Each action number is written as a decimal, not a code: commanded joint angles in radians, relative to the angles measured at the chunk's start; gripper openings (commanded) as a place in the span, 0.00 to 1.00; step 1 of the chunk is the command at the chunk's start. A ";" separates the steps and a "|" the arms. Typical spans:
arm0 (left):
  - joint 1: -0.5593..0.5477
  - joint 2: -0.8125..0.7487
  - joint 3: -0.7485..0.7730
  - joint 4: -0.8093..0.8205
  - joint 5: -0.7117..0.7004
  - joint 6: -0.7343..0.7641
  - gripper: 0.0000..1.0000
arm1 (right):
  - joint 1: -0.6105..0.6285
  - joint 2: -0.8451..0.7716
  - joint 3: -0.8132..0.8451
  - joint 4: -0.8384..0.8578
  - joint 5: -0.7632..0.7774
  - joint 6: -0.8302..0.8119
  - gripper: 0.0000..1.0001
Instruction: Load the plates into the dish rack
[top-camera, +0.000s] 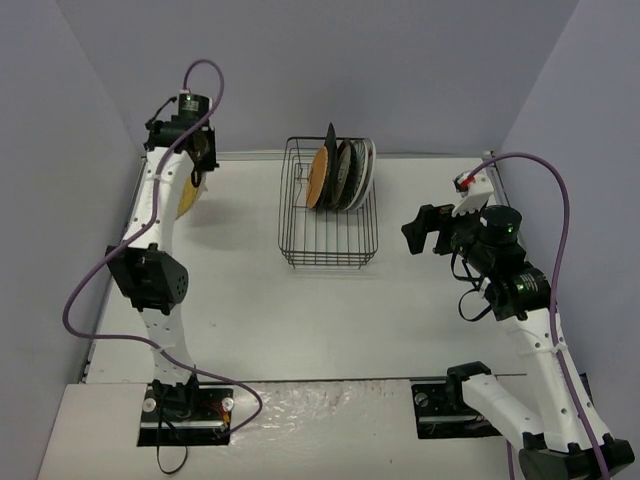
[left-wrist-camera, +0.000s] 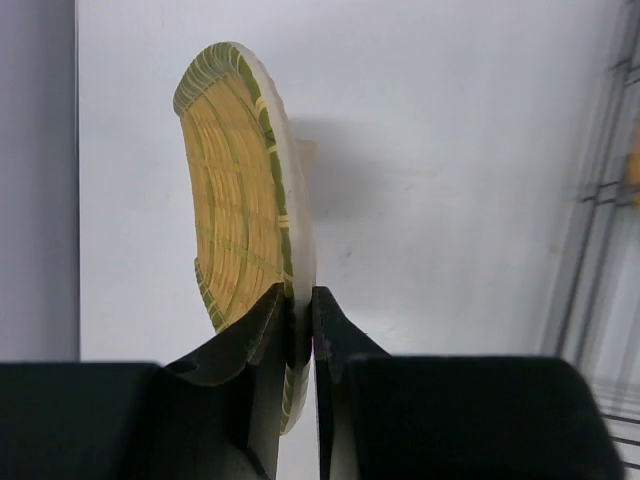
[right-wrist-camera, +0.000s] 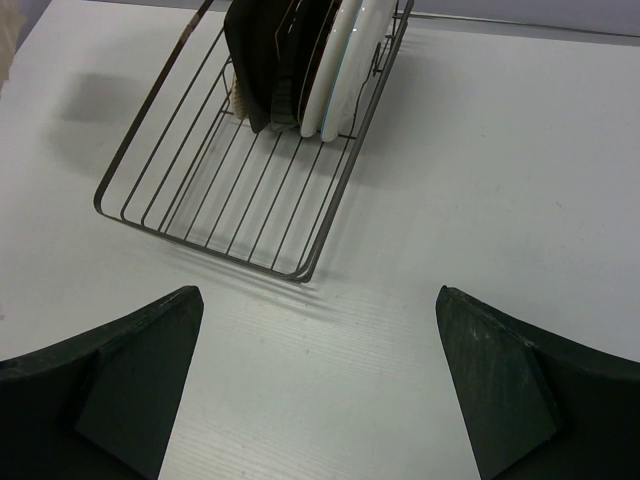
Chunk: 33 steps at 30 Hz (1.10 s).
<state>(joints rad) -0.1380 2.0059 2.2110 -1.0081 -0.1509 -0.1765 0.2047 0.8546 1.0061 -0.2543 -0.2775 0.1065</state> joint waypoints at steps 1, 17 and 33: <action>-0.005 -0.137 0.214 -0.075 0.158 -0.086 0.00 | 0.007 0.004 0.045 0.062 0.018 0.012 1.00; -0.158 -0.080 0.333 0.193 0.664 -0.360 0.00 | 0.007 0.000 0.054 0.061 0.066 0.007 1.00; -0.225 0.058 0.346 0.386 0.561 -0.450 0.00 | 0.007 -0.018 0.044 0.049 0.083 0.016 1.00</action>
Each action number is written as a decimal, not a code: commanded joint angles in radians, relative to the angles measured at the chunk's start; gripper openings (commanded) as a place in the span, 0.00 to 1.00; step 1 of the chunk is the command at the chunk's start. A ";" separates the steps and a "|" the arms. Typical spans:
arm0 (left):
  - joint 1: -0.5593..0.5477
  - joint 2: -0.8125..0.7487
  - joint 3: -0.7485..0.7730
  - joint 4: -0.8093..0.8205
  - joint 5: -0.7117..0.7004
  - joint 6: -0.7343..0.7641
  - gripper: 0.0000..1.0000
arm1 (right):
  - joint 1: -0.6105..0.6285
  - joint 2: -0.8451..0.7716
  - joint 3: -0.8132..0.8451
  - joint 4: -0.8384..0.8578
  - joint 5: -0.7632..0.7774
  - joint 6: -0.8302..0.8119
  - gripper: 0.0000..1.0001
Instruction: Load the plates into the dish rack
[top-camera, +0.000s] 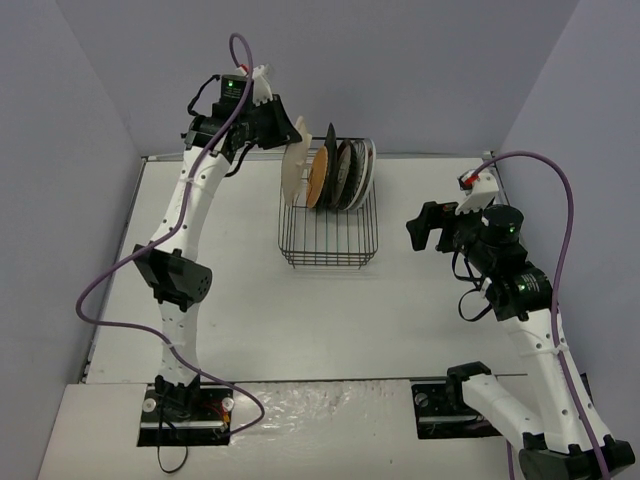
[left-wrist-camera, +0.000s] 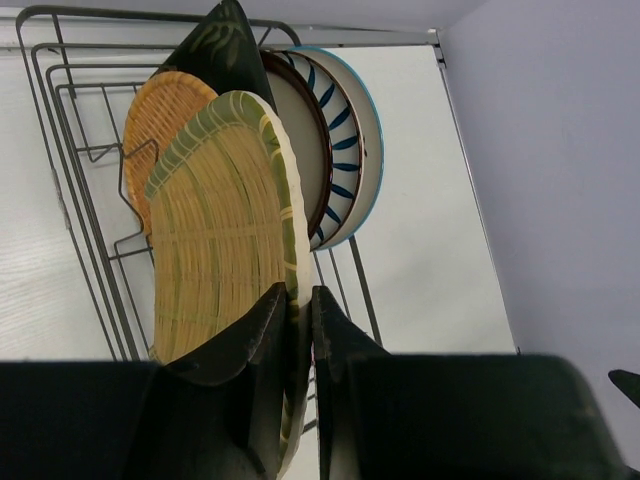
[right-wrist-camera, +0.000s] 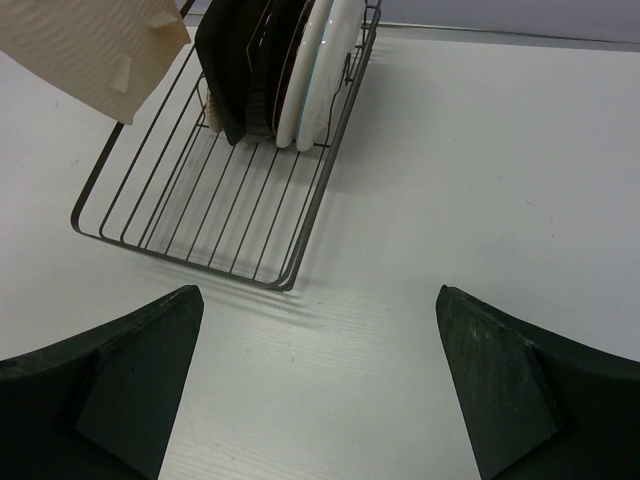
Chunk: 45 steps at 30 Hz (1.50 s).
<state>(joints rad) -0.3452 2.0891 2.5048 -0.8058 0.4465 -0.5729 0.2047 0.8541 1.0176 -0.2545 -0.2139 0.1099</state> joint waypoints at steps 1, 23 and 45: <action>-0.020 -0.021 0.046 0.199 -0.043 -0.057 0.00 | 0.007 -0.019 0.032 0.047 0.021 0.013 1.00; -0.059 0.094 0.007 0.364 -0.215 -0.048 0.00 | 0.007 -0.023 0.014 0.027 0.044 -0.001 1.00; -0.083 0.202 -0.048 0.431 -0.300 -0.058 0.07 | 0.007 -0.013 0.016 0.020 0.053 -0.011 1.00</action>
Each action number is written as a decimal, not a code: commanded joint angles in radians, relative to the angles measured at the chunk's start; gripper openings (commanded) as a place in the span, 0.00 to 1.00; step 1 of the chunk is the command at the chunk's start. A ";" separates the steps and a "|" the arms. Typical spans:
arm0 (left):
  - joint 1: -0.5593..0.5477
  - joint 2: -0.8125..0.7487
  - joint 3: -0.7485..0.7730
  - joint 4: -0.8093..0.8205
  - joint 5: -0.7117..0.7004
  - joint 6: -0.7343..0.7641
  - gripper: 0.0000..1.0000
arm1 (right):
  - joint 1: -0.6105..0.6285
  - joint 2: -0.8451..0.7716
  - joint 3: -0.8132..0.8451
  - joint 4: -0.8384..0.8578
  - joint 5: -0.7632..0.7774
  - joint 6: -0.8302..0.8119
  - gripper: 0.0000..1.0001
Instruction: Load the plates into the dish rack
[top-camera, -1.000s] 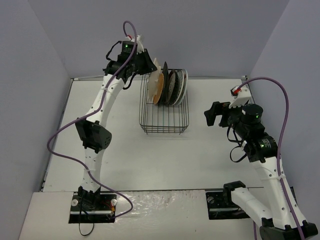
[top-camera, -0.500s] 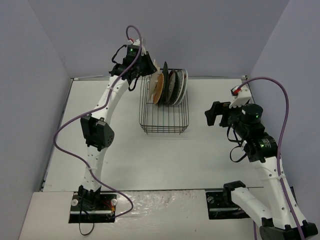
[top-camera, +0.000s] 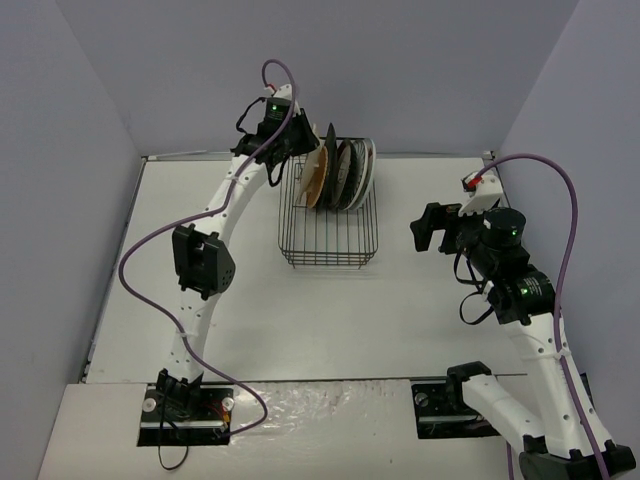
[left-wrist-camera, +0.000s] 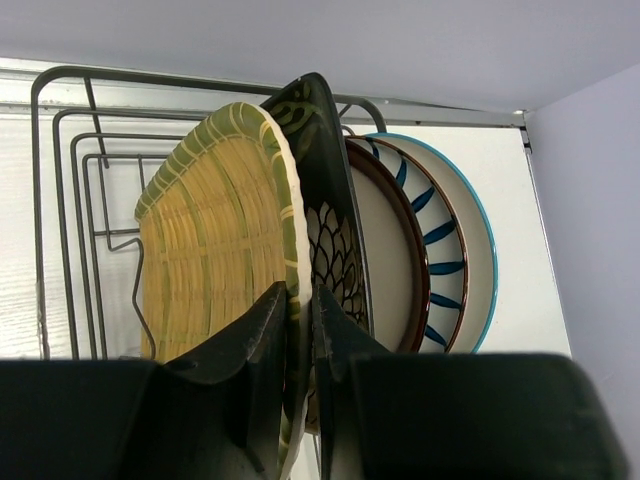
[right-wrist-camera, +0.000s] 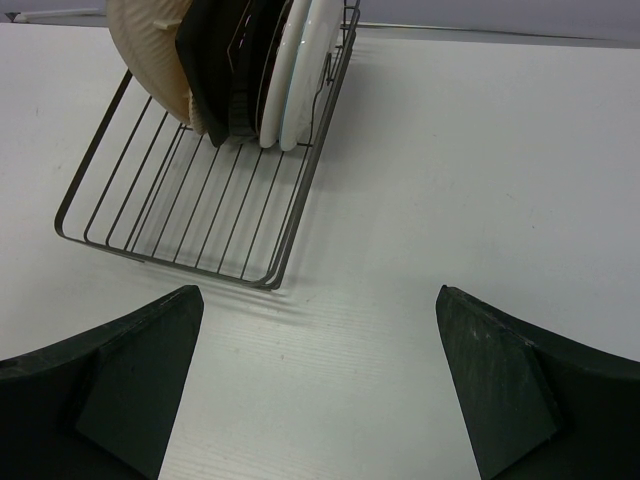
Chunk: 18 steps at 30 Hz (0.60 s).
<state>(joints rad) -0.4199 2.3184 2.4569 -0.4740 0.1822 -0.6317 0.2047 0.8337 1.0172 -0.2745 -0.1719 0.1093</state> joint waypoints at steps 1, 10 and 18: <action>-0.008 -0.029 -0.015 0.102 -0.044 0.000 0.05 | 0.007 0.008 0.018 0.040 0.011 -0.011 1.00; -0.008 -0.095 -0.073 0.202 -0.008 0.067 0.00 | 0.007 0.012 0.020 0.039 0.011 -0.013 1.00; -0.013 -0.194 -0.238 0.403 0.047 0.161 0.00 | 0.007 0.014 0.015 0.039 0.010 -0.015 1.00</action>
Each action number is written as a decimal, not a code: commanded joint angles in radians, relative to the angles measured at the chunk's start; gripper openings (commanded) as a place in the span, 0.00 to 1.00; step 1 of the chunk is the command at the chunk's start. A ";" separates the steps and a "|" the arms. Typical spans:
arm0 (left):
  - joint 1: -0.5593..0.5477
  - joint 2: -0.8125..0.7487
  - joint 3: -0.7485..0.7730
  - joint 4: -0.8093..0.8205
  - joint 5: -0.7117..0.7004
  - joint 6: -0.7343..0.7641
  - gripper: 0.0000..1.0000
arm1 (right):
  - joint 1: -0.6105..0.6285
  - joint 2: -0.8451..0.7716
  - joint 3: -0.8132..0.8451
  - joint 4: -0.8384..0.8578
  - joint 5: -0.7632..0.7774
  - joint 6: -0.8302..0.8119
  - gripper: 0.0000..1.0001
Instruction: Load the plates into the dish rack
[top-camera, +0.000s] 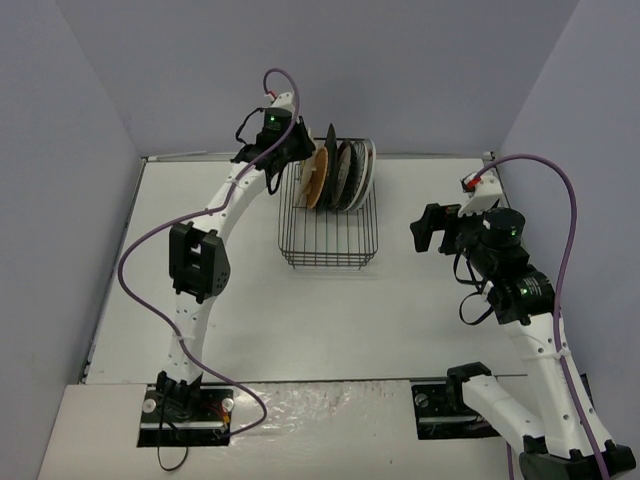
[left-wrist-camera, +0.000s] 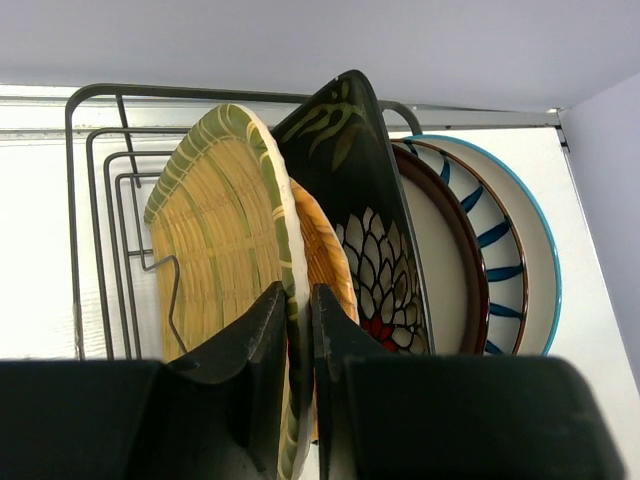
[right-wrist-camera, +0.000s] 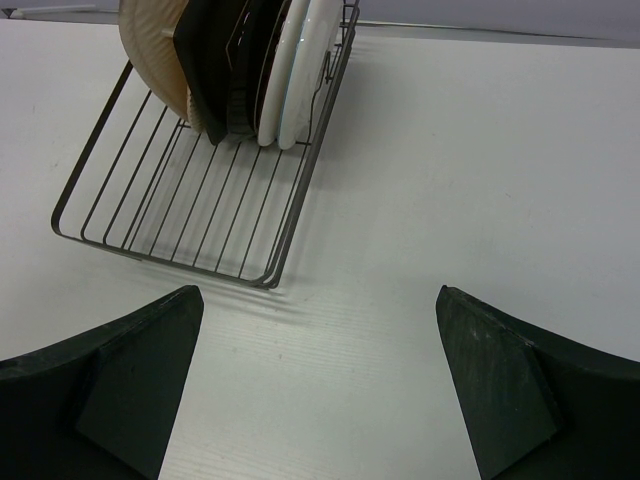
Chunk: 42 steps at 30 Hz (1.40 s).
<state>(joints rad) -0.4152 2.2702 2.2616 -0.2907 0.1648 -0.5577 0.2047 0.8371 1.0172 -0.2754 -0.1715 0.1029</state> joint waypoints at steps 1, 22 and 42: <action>-0.019 -0.146 -0.052 0.221 0.059 0.087 0.00 | 0.007 0.012 0.015 0.040 0.008 -0.008 1.00; -0.036 -0.173 -0.018 0.036 -0.008 0.095 0.79 | 0.007 0.026 0.052 0.039 0.001 -0.015 1.00; -0.018 -0.741 -0.353 -0.198 -0.336 0.379 0.97 | 0.007 -0.017 0.162 0.038 0.154 -0.051 1.00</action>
<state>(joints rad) -0.4450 1.7496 1.9747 -0.4699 -0.0081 -0.2987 0.2047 0.8519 1.1220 -0.2962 -0.1189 0.0919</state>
